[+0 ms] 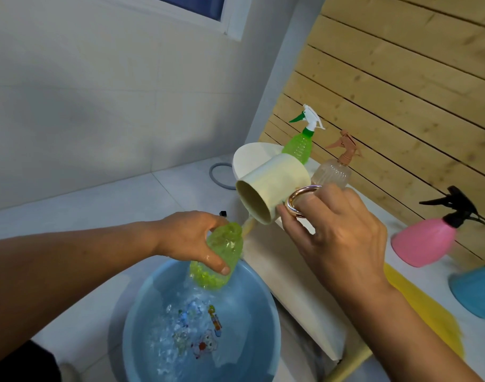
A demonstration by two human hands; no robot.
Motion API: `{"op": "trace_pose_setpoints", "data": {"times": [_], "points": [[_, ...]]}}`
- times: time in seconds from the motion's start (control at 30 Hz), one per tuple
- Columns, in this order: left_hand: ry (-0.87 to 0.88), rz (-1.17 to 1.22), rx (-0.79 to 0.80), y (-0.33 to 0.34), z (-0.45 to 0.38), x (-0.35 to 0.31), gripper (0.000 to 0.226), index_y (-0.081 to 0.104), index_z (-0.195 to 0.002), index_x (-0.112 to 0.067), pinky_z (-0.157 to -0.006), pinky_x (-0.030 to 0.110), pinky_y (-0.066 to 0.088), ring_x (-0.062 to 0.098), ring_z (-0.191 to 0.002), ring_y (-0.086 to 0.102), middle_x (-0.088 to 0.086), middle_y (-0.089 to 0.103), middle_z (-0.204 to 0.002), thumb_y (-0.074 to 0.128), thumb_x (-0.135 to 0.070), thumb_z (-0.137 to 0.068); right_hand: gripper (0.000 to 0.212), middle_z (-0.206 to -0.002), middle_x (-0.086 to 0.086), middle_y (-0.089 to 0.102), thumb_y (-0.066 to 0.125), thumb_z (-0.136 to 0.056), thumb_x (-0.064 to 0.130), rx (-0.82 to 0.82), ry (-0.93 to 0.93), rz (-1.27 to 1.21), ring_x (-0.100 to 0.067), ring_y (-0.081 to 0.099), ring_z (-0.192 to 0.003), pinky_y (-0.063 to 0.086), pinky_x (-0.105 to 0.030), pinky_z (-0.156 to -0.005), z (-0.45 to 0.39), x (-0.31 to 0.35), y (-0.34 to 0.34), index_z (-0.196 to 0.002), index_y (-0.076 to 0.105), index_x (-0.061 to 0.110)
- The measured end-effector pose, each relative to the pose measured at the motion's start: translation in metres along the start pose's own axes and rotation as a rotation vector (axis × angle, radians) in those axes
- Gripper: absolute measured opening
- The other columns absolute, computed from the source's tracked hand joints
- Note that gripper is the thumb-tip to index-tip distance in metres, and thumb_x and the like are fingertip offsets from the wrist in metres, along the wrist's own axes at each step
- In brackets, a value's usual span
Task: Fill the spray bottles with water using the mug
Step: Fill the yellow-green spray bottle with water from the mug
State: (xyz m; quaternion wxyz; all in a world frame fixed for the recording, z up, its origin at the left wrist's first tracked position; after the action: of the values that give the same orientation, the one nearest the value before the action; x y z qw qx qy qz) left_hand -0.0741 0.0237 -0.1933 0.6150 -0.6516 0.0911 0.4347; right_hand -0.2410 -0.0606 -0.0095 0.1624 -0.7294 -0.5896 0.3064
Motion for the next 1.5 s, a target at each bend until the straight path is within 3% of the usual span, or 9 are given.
{"op": "trace_pose_setpoints", "data": {"times": [0.17, 0.23, 0.37, 0.5, 0.67, 0.8, 0.97, 1.1, 1.5], "points": [[0.003, 0.04, -0.009, 0.007, -0.007, -0.004, 0.063, 0.063, -0.119, -0.049, -0.098, 0.029, 0.054, -0.004, -0.104, 0.066, -0.028, 0.071, -0.111, 0.091, -0.065, -0.065, 0.027, -0.085, -0.001, 0.064, 0.062, -0.1, 0.036, 0.007, -0.033, 0.025, -0.027, 0.053, -0.07, 0.034, -0.032, -0.052, 0.002, -0.006, 0.002, -0.081, 0.069, 0.019], [0.004, 0.054, -0.013, 0.009, -0.009, -0.006, 0.064, 0.063, -0.121, -0.048, -0.099, 0.028, 0.054, -0.005, -0.105, 0.066, -0.027, 0.071, -0.112, 0.092, -0.063, -0.065, 0.025, -0.086, 0.003, 0.062, 0.063, -0.099, 0.041, 0.063, 0.06, -0.042, -0.023, 0.055, -0.076, 0.037, -0.032, -0.053, 0.002, -0.014, 0.007, -0.084, 0.069, 0.022], [0.017, 0.139, -0.011, 0.013, -0.011, -0.007, 0.059, 0.066, -0.116, -0.044, -0.101, 0.033, 0.055, -0.005, -0.105, 0.067, -0.024, 0.073, -0.111, 0.094, -0.057, -0.066, 0.029, -0.085, 0.01, 0.06, 0.057, -0.096, 0.055, 0.193, 0.562, -0.279, -0.014, 0.057, -0.08, 0.047, -0.035, -0.063, 0.012, -0.054, 0.027, -0.087, 0.061, 0.028], [0.041, 0.209, -0.024, 0.013, -0.012, -0.009, 0.054, 0.068, -0.113, -0.038, -0.099, 0.037, 0.058, 0.001, -0.104, 0.071, -0.017, 0.075, -0.109, 0.096, -0.047, -0.068, 0.041, -0.082, 0.0, 0.067, 0.054, -0.096, 0.056, 0.216, 0.986, -0.729, -0.02, 0.063, -0.081, 0.054, -0.045, -0.081, 0.025, -0.084, 0.061, -0.088, 0.064, 0.016], [0.041, 0.239, -0.053, 0.011, -0.012, -0.006, 0.058, 0.068, -0.116, -0.039, -0.097, 0.037, 0.059, 0.001, -0.103, 0.071, -0.017, 0.075, -0.109, 0.096, -0.047, -0.066, 0.036, -0.08, 0.0, 0.056, 0.045, -0.105, 0.047, 0.322, 1.289, -0.944, -0.015, 0.042, -0.065, 0.035, -0.029, -0.055, 0.021, -0.093, 0.107, -0.096, 0.061, 0.016], [0.033, 0.235, -0.082, 0.004, -0.014, -0.003, 0.057, 0.067, -0.116, -0.039, -0.098, 0.036, 0.058, 0.0, -0.105, 0.07, -0.018, 0.074, -0.11, 0.095, -0.047, -0.067, 0.028, -0.076, -0.002, 0.052, 0.044, -0.106, 0.04, 0.401, 1.402, -1.079, -0.013, 0.037, -0.057, 0.026, -0.019, -0.039, 0.005, -0.096, 0.156, -0.096, 0.056, 0.016], [0.025, 0.229, -0.131, -0.007, -0.014, 0.001, 0.056, 0.067, -0.118, -0.036, -0.097, 0.035, 0.057, -0.001, -0.103, 0.068, -0.017, 0.073, -0.11, 0.095, -0.044, -0.07, 0.022, -0.068, -0.003, 0.05, 0.044, -0.107, 0.036, 0.503, 1.488, -1.112, -0.012, 0.038, -0.051, 0.028, -0.015, -0.042, -0.007, -0.094, 0.216, -0.101, 0.052, 0.016], [0.027, 0.219, -0.157, -0.011, -0.014, 0.005, 0.057, 0.067, -0.118, -0.036, -0.096, 0.037, 0.057, -0.001, -0.102, 0.068, -0.017, 0.073, -0.11, 0.095, -0.048, -0.069, 0.02, -0.077, -0.005, 0.049, 0.045, -0.106, 0.034, 0.543, 1.53, -1.069, -0.014, 0.038, -0.052, 0.035, -0.014, -0.041, -0.005, -0.09, 0.248, -0.1, 0.053, 0.017], [0.058, 0.211, -0.152, -0.011, -0.017, 0.01, 0.053, 0.067, -0.113, -0.039, -0.093, 0.037, 0.058, 0.0, -0.099, 0.069, -0.018, 0.073, -0.106, 0.093, -0.05, -0.068, 0.023, -0.08, -0.008, 0.052, 0.049, -0.104, 0.028, 0.522, 1.569, -1.017, -0.015, 0.042, -0.056, 0.037, -0.022, -0.048, 0.007, -0.094, 0.274, -0.086, 0.051, 0.014]]}}
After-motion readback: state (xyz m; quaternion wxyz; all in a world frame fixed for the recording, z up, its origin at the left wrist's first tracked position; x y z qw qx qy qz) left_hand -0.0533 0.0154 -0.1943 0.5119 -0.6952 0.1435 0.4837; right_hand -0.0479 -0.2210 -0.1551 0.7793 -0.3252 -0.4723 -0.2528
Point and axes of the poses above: each hand's wrist, its own z-axis away from the middle knuckle, its own y-axis out of the palm, x = y × z, the point moved 9 cm from there along -z, towards the middle knuckle
